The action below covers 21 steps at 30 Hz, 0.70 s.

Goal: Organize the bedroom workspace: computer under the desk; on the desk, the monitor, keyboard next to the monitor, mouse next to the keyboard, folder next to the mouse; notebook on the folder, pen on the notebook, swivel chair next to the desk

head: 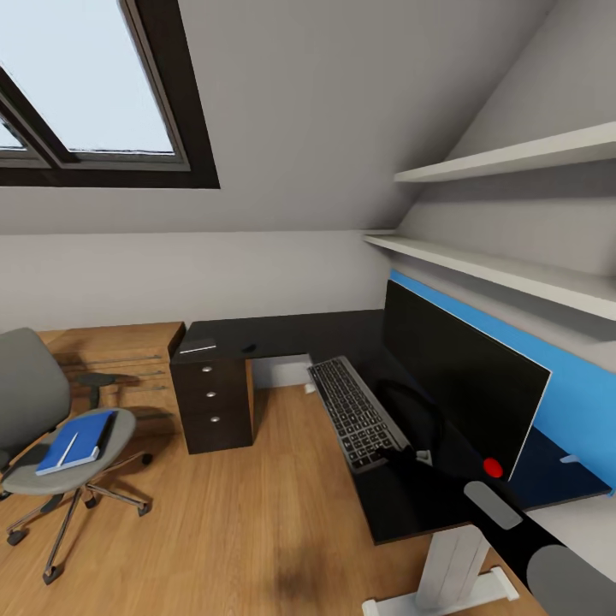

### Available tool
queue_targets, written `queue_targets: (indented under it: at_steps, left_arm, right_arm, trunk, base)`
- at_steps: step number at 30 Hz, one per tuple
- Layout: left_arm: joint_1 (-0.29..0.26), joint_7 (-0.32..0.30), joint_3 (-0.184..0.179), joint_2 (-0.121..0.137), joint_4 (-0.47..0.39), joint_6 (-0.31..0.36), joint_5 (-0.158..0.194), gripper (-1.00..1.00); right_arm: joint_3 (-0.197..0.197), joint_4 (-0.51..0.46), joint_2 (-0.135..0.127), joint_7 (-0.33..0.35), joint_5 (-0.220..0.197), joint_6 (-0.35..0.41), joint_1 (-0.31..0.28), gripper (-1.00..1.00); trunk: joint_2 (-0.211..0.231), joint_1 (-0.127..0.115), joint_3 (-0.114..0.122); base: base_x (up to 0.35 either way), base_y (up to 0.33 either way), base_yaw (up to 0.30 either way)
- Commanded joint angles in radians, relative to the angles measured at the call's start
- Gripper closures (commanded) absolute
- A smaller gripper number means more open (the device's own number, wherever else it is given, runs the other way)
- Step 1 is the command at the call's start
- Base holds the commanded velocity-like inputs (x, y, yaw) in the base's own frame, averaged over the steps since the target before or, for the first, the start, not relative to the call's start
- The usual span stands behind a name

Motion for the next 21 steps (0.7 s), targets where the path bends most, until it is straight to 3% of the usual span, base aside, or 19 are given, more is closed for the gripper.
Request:
queue_targets:
  at_steps: [1,7,21]
  left_arm:
    - [0.000,-0.004,-0.006,0.001,-0.001,-0.002,0.011,-1.00]
    - [0.000,-0.007,-0.005,0.001,-0.001,-0.003,0.011,-1.00]
    - [0.000,-0.008,-0.004,0.002,-0.001,-0.004,0.011,-1.00]
  right_arm:
    - [0.007,0.002,-0.001,0.005,-0.015,0.002,-0.001,1.00]
    - [0.009,0.008,-0.004,0.005,-0.079,0.006,-0.001,1.00]
    - [0.011,0.008,-0.005,0.011,-0.092,-0.003,-0.001,1.00]
  trunk:
    - [-0.001,0.000,-0.002]
    - [-0.001,0.000,-0.002]
    - [-0.001,0.000,-0.002]
  base:
    - [0.000,0.000,0.000]
    - [0.000,0.000,0.000]
    - [0.000,0.000,0.000]
